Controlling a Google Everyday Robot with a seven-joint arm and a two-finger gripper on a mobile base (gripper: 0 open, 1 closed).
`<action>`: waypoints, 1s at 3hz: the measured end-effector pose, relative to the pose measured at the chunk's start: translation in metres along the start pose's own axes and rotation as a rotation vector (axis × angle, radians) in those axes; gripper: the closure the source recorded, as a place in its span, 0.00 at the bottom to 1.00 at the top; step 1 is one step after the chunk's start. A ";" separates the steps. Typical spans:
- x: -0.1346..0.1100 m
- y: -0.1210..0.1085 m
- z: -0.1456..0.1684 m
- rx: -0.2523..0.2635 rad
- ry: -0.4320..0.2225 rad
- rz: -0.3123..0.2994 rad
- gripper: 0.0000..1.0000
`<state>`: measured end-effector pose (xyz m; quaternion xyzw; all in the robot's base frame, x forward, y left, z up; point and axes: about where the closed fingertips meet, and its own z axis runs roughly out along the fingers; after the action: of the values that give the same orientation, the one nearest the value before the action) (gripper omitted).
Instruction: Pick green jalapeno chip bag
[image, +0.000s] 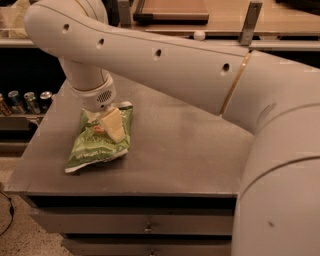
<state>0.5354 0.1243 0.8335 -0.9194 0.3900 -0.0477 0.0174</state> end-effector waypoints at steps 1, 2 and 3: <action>0.000 0.000 -0.004 0.000 0.000 0.000 0.87; 0.001 -0.001 -0.008 0.001 0.000 0.000 1.00; -0.001 -0.006 -0.046 0.080 0.001 -0.021 1.00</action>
Offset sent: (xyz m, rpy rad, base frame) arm -0.0014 0.0058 0.0589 0.0419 -0.0704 0.0451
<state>0.5344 0.1295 0.8793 -0.9220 0.3782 -0.0639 0.0532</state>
